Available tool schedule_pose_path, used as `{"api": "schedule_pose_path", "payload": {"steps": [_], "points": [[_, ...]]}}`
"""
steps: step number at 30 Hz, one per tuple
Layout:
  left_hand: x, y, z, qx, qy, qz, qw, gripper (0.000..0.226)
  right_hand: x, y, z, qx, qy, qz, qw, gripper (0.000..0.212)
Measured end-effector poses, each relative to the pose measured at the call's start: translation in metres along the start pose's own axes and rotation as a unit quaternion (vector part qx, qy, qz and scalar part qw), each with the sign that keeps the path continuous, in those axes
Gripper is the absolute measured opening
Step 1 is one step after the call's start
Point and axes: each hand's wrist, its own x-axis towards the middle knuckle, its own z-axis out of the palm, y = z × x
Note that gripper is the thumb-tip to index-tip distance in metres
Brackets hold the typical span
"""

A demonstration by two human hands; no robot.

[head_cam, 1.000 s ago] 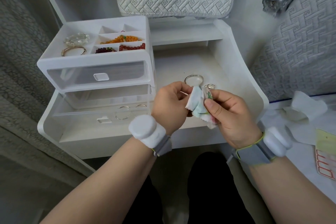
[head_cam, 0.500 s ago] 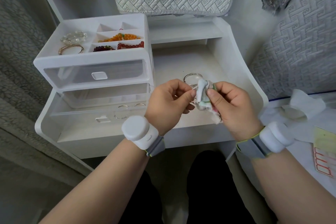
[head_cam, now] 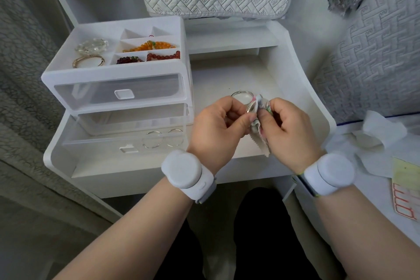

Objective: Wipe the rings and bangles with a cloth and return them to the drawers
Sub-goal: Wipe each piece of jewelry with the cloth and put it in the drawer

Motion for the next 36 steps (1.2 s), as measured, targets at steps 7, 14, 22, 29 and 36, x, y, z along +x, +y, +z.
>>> {"api": "schedule_pose_path", "payload": {"steps": [7,14,22,29,36], "points": [[0.003,-0.004,-0.003,-0.062,0.004,-0.061,0.996,0.013,0.0,-0.001,-0.002,0.307,-0.071,0.065,0.947,0.035],[0.008,-0.005,-0.004,-0.07,0.039,-0.073,0.994,0.014,0.0,0.004,-0.002,0.462,-0.2,0.087,0.859,0.035],[0.004,-0.008,-0.005,0.078,0.019,-0.002,0.997,0.02,-0.002,-0.01,0.003,0.391,-0.143,0.079,0.906,0.034],[0.006,-0.005,-0.002,-0.023,0.017,-0.1,0.995,0.015,-0.004,-0.007,0.006,0.388,-0.13,0.063,0.91,0.029],[0.009,-0.003,-0.005,-0.126,0.007,-0.161,0.979,0.015,-0.003,0.0,0.003,0.436,-0.181,0.058,0.88,0.038]]}}
